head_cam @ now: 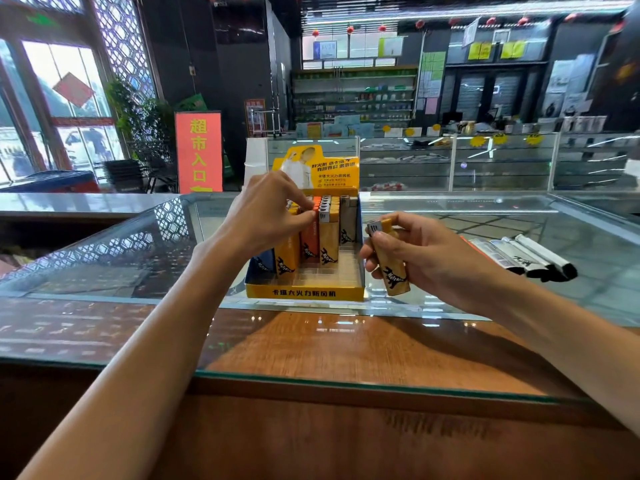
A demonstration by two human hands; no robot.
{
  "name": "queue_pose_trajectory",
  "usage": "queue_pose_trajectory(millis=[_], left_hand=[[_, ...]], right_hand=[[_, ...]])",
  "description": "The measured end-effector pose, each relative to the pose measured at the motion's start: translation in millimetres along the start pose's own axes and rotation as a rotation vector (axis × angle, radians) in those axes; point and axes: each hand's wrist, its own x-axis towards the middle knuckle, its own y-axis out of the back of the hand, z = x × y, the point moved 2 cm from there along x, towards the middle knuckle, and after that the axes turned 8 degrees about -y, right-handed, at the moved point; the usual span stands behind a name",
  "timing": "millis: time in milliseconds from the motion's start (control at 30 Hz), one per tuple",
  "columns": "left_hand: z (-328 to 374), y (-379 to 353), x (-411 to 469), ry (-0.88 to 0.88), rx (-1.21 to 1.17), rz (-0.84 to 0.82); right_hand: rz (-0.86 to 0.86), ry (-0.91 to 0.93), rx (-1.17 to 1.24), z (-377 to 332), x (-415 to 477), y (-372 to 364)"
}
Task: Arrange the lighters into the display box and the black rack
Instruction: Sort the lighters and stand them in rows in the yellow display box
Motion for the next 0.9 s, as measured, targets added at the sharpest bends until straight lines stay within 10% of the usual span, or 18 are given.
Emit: queue_pose_trajectory(millis=[200,467,900], left_hand=[[16.6,7.0,-0.9,-0.148,-0.196,0.142],[47.2,-7.3,1.6,-0.34,-0.472,-0.115],[8.1,4.6,1.1,-0.184,-0.38,-0.023]], right_hand=[[0.029,0.028,-0.08,-2.7,-3.1,-4.0],[0.049,0.02,-0.034,-2.2,1.1,-8.6],[0.327,0.078,-0.267,-5.7,-0.1,6.1]])
